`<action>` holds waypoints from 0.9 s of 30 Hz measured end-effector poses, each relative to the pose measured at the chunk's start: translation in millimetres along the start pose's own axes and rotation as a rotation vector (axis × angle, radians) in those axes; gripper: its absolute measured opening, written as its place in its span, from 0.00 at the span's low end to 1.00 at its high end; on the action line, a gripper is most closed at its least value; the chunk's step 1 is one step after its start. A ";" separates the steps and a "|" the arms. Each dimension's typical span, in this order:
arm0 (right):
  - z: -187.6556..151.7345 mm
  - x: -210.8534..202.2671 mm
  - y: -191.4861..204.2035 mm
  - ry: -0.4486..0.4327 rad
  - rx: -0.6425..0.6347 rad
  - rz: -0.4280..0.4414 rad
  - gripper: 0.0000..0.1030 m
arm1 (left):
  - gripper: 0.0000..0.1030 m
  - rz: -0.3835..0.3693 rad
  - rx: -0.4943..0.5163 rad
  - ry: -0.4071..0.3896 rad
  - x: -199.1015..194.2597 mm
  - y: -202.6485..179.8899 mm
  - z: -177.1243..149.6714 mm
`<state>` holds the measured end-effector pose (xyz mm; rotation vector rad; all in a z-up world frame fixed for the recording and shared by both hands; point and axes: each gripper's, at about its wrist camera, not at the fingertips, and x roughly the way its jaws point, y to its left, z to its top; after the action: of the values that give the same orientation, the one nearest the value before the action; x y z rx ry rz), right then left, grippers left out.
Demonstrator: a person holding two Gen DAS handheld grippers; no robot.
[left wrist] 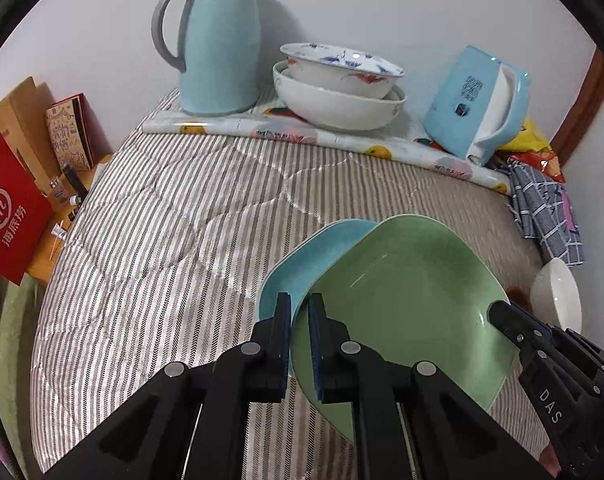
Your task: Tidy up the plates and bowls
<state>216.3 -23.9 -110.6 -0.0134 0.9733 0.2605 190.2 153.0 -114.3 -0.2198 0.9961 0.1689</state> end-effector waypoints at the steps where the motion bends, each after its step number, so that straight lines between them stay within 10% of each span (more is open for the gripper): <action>1: 0.2 2.5 1.1 0.004 -0.005 0.000 0.05 | 0.09 0.006 0.000 0.008 2.8 0.1 -0.1; 27: 7.5 49.0 17.1 0.049 -0.047 -0.002 0.06 | 0.09 0.060 -0.002 0.005 34.8 14.5 9.5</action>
<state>244.7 4.0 -144.7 -0.0642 1.0157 0.2825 213.0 170.9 -140.3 -0.1925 1.0083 0.2242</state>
